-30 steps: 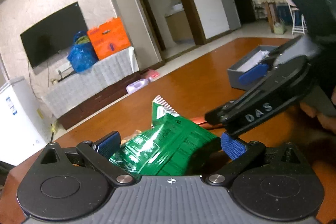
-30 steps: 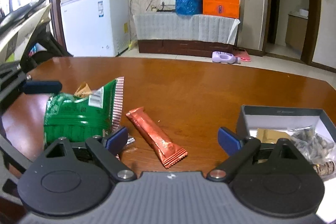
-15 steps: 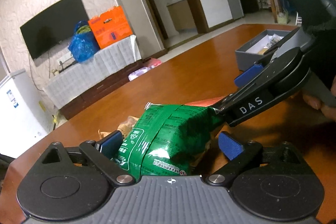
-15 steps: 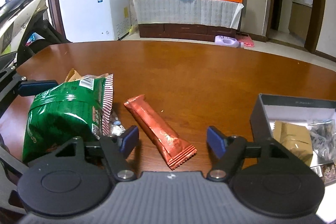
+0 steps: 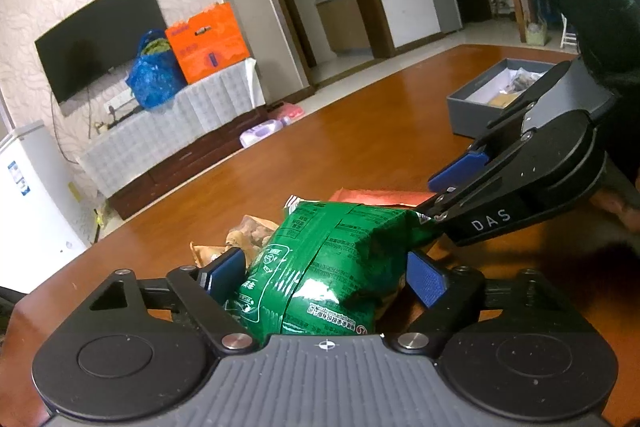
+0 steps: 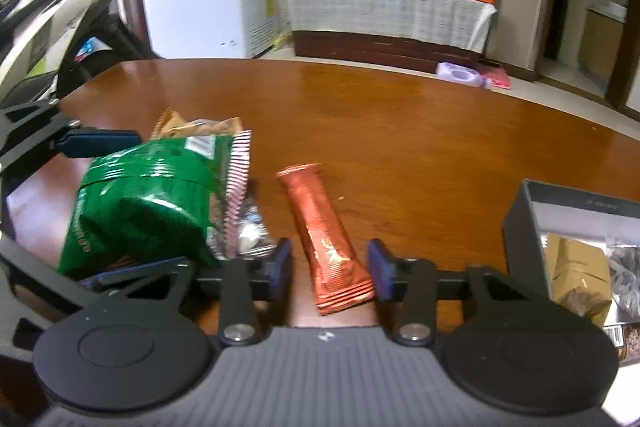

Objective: Organize snacks
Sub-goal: 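Grasp the green chip bag with the left tool while the right tool grasps the orange-red bar, then carry the green chip bag and orange-red bar over the white box with both tools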

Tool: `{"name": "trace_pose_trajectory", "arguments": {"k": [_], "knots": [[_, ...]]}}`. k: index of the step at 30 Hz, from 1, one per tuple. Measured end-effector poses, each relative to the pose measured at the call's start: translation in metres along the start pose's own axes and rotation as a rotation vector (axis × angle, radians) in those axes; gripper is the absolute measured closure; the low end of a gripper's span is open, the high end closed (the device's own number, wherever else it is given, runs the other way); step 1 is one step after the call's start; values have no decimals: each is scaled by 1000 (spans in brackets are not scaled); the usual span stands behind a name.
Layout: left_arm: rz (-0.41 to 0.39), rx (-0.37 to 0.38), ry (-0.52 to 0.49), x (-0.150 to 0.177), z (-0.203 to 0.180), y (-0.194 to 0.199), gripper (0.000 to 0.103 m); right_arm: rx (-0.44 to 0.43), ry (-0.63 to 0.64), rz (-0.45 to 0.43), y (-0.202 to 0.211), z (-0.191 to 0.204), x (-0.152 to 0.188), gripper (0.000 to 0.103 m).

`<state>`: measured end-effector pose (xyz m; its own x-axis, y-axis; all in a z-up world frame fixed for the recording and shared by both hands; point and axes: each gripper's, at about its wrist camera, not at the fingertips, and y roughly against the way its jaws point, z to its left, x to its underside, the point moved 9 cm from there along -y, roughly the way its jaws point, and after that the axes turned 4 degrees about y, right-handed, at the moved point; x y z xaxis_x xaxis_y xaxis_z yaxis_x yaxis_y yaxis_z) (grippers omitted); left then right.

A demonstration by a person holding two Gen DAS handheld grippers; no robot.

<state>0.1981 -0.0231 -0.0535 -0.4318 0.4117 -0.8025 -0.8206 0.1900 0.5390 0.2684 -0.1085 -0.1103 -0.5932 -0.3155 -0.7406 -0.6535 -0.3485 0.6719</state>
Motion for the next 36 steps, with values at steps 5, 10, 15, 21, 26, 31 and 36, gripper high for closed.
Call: {"name": "trace_pose_trajectory", "arguments": {"k": [5, 10, 15, 21, 26, 31, 36], "knots": [[0, -8, 0, 1, -1, -1, 17, 9, 14, -10, -1, 5, -2, 70], [-4, -17, 2, 2, 0, -3, 17, 36, 12, -31, -5, 4, -2, 69], [0, -5, 27, 2, 2, -2, 21, 43, -11, -27, -6, 3, -3, 78], [20, 18, 42, -1, 5, 4, 30, 37, -63, -48, 0, -2, -5, 81], [27, -4, 0, -4, 1, 10, 35, 45, -64, -75, 8, -4, -7, 81], [16, -42, -13, -13, 2, 21, 36, 71, -71, -109, 21, -10, -7, 81], [-16, -62, -21, -26, -2, 34, 36, 87, -115, -179, 45, -22, -10, 81]]}}
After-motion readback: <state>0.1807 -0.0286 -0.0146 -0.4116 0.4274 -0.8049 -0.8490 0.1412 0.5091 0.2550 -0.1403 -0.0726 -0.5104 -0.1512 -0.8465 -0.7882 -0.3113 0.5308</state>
